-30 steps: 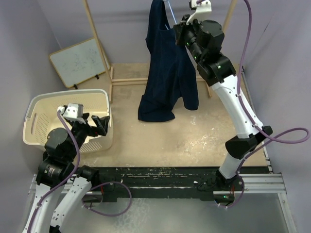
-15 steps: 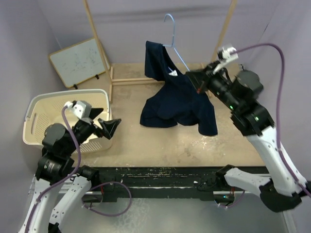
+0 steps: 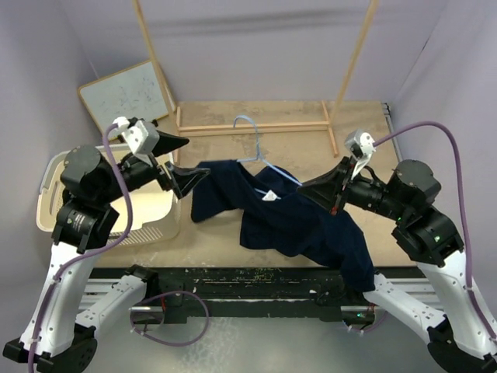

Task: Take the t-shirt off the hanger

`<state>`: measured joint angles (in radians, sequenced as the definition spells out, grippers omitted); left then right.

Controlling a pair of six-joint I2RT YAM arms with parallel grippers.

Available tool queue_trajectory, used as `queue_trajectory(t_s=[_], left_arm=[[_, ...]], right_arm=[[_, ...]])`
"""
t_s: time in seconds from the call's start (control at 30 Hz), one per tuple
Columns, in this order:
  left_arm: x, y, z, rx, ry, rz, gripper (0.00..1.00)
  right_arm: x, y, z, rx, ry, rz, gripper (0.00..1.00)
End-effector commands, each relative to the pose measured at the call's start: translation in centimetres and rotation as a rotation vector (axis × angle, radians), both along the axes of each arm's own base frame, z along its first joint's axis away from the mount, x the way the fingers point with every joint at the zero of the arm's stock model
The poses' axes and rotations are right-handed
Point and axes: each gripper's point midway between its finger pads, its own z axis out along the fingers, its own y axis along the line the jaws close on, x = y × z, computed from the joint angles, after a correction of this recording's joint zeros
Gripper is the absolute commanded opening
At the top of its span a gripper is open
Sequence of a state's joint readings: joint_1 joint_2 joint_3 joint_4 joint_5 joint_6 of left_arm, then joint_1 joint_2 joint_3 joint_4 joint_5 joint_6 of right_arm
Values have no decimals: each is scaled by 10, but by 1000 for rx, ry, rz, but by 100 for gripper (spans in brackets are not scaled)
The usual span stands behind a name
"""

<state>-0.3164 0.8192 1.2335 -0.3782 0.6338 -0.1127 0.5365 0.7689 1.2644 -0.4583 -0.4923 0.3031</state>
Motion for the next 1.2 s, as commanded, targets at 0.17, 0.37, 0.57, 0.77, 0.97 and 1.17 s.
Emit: queue_trajectory(t_s=[0.17, 0.37, 0.57, 0.77, 0.97, 1.17], left_arm=[[-55, -19, 28, 13, -129, -285, 99], [-44, -25, 3, 26, -52, -313, 99], [-37, -36, -17, 17, 22, -390, 96], [-37, -39, -31, 11, 51, -422, 90], [-45, -42, -35, -2, 66, -484, 34], [-28, -31, -29, 8, 59, -307, 0]], right_arm=[[-37, 16, 13, 81, 8, 209, 0], [-53, 18, 30, 116, -19, 290, 0], [-62, 15, 47, 147, -38, 306, 0], [-67, 15, 58, 163, -49, 319, 0], [-60, 16, 61, 161, -34, 300, 0], [8, -21, 26, 16, 48, -162, 59]])
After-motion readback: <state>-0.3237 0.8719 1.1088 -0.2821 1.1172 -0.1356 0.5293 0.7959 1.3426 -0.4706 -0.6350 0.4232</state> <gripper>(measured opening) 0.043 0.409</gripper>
